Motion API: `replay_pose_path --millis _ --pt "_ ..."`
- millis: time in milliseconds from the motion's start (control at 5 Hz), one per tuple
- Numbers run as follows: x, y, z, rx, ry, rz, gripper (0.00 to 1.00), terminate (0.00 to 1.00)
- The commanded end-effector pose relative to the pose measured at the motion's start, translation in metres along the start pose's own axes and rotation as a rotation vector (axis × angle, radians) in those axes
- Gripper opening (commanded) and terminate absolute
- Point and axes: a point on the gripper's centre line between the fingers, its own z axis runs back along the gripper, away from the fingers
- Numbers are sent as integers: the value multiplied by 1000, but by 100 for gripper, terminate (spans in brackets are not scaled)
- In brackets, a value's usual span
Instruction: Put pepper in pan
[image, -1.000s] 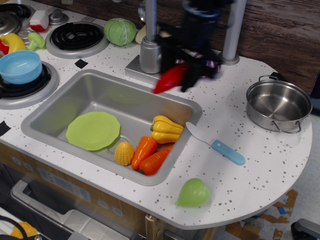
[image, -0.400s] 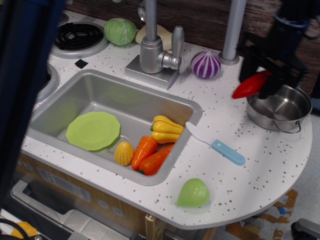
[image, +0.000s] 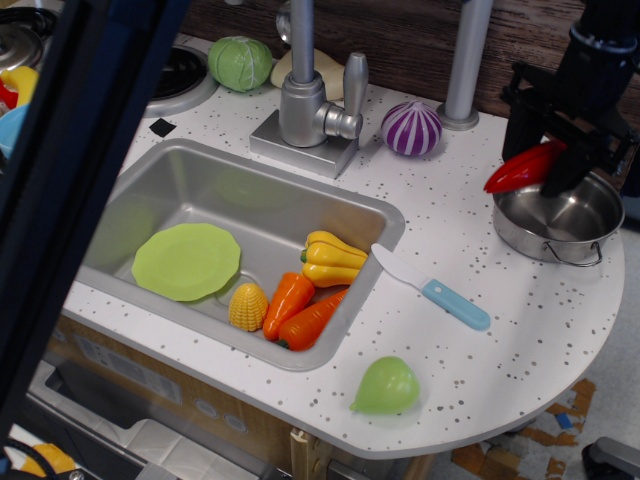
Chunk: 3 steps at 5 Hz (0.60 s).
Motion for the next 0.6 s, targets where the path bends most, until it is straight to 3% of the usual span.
replay_pose_path --millis 0,200,400 --pt "1 8 25 11 -81 -8 100 0" --pt "1 8 25 11 -81 -8 100 0" --pt "1 8 25 11 -81 -8 100 100"
